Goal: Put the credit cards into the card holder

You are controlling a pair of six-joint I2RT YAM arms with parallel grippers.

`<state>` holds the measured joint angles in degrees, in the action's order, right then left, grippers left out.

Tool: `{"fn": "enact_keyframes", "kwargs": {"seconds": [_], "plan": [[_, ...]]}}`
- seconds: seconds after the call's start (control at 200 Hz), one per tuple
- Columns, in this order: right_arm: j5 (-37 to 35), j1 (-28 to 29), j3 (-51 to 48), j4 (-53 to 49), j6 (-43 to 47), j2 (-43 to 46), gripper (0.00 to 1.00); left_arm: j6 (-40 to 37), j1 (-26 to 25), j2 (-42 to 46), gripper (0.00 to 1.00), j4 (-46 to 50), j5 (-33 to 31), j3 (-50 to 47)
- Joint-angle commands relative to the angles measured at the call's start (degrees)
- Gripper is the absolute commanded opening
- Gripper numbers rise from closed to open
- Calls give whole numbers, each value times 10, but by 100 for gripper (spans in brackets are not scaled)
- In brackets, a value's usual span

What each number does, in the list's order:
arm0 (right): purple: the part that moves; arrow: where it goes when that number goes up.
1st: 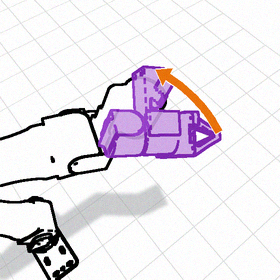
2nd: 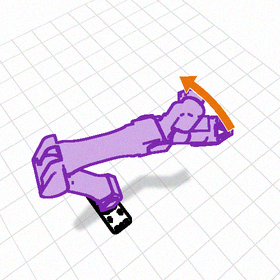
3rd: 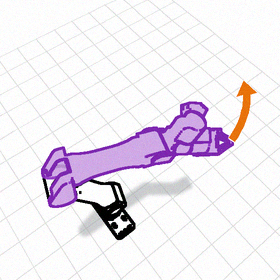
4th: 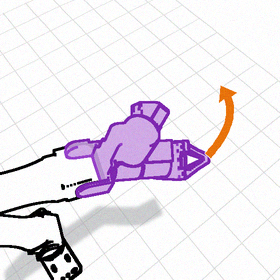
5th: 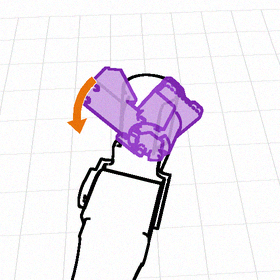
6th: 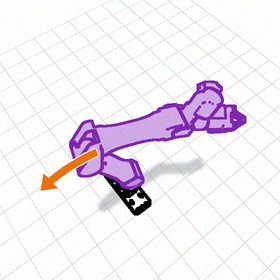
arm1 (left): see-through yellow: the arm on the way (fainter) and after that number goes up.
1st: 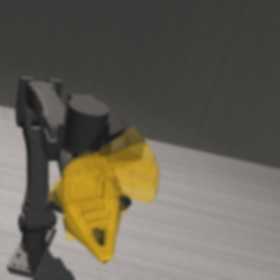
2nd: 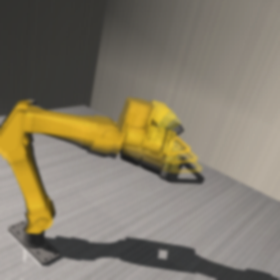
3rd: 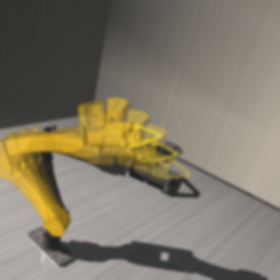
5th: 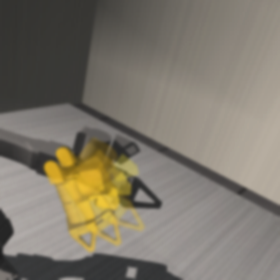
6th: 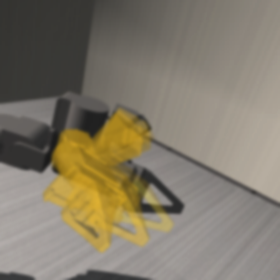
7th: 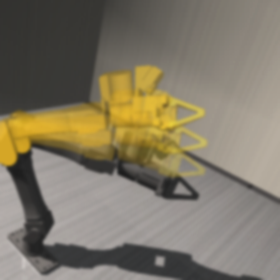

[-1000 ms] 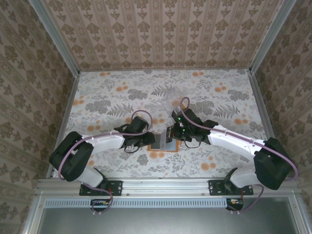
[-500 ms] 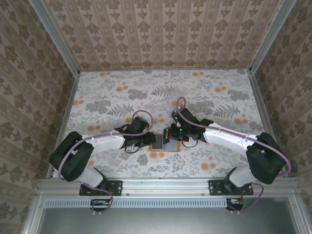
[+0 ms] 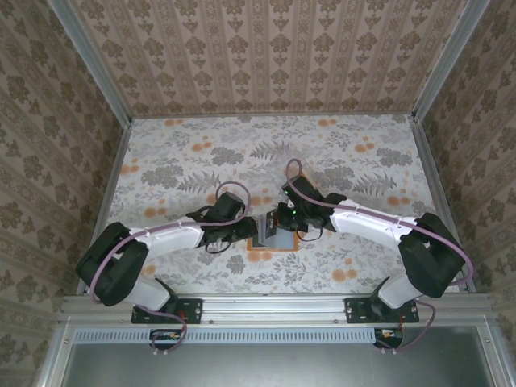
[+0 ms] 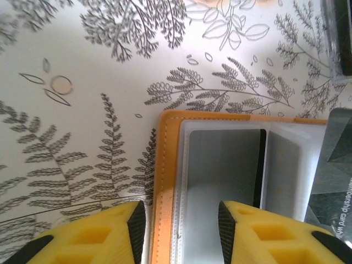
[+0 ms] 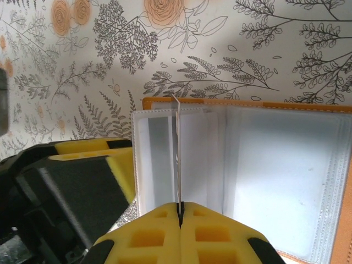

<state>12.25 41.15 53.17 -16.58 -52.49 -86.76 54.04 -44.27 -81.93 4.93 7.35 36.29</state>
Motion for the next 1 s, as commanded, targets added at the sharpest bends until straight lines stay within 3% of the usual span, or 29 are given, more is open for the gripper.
{"fn": "enact_keyframes", "kwargs": {"seconds": [0.0,0.1,0.225,0.575,0.995], "plan": [[-36,1,13,-42,13,8,2,21,-3,37,44,34,-45,-17],[-47,-7,-8,-35,16,33,2,24,-2,63,49,44,-62,-27],[17,-27,-49,27,11,46,2,1,-3,71,53,32,-54,-24],[74,-36,-88,115,-7,14,2,-29,-3,-4,48,7,4,19],[71,-40,-106,95,5,4,2,-26,-3,-39,42,15,11,29]]}}
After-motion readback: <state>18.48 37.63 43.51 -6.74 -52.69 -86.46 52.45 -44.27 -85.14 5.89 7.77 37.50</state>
